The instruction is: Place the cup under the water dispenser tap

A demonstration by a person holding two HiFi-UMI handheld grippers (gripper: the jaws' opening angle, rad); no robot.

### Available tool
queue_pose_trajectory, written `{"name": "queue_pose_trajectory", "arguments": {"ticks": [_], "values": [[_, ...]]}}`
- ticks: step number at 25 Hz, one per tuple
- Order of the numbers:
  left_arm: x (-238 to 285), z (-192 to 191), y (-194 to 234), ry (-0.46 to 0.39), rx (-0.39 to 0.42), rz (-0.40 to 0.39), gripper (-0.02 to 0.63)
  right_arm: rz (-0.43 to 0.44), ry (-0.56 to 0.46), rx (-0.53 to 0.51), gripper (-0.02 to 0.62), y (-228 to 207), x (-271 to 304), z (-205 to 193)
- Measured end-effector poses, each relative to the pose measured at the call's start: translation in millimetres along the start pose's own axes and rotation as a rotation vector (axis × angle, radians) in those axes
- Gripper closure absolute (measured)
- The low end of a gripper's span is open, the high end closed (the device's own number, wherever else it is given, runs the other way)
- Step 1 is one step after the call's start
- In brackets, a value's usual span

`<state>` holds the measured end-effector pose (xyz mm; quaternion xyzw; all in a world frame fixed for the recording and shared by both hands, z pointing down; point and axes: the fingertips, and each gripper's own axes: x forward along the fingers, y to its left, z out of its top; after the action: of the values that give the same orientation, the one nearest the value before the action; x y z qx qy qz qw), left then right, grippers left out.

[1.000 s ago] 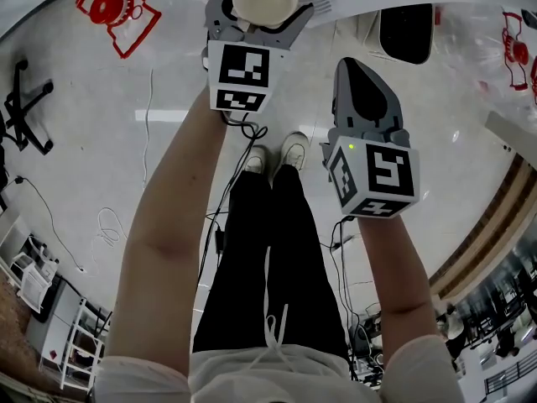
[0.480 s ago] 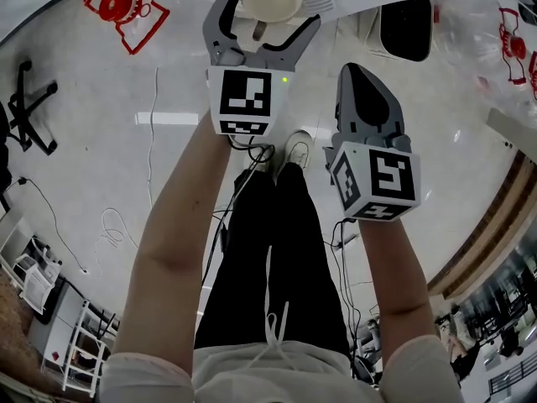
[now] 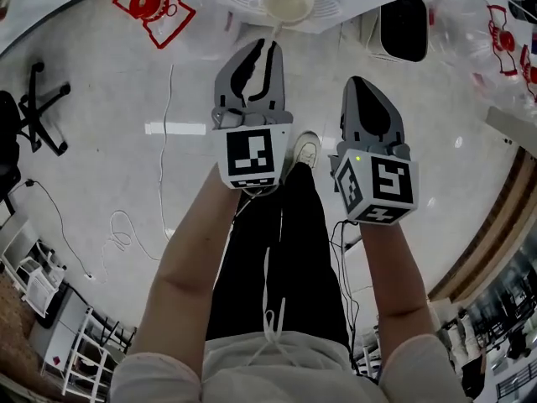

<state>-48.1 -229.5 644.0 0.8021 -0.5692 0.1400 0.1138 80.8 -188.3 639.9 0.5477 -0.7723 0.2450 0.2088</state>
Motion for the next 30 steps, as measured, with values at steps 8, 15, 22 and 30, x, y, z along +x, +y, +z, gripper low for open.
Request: {"name": "queue_pose_trajectory", "arguments": {"ticks": [8,15,22,30], "values": [[-80,15,-11,0.063,-0.034,-0.007,0.586,0.039,-0.01,0.028,0.569,47,-57,0],[-148,51,-39,0.125,-0.108,-0.088,0.586,0.071,-0.022,-0.015,0.569,85,-120,19],[-195,123,-25,0.114,-0.212,-0.08,0.586,0.077,-0.125,-0.057,0.569,118,-179,81],[-243,233,-12,-0.034,-0.195,-0.078,0.586,0.059,-0.275,-0.09,0.569,133,-241,167]]}}
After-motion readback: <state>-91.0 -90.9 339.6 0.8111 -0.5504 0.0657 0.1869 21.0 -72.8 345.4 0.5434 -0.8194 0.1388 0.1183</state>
